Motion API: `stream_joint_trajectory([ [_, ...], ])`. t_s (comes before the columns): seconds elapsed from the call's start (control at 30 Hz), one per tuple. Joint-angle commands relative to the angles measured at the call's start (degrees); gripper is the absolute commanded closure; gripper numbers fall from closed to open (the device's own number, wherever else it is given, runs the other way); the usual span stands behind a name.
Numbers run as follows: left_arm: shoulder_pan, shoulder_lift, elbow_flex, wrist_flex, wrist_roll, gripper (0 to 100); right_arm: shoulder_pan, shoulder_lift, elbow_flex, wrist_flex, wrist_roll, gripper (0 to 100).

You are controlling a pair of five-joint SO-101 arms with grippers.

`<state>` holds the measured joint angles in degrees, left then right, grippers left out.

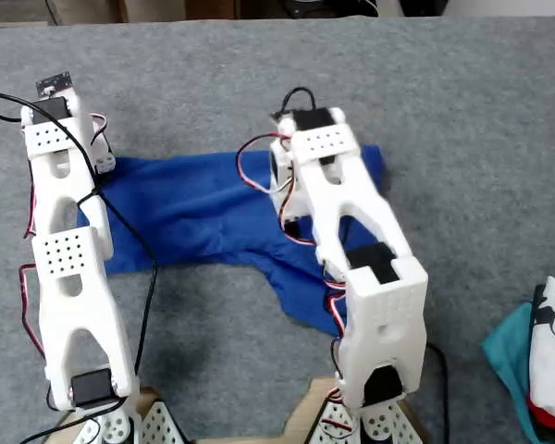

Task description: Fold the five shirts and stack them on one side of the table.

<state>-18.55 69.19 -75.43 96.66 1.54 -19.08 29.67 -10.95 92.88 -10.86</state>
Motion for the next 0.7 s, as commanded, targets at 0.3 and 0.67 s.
stream_joint_trajectory([
  [0.3, 1.2, -0.1, -1.4, 0.3, -0.7, 98, -0.8, -4.4, 3.6, -1.4, -0.7, 98.4],
  [0.67, 1.3, -0.1, -1.4, 0.0, -0.8, 98, -0.8, -4.8, 3.3, 9.0, -0.7, 98.4],
])
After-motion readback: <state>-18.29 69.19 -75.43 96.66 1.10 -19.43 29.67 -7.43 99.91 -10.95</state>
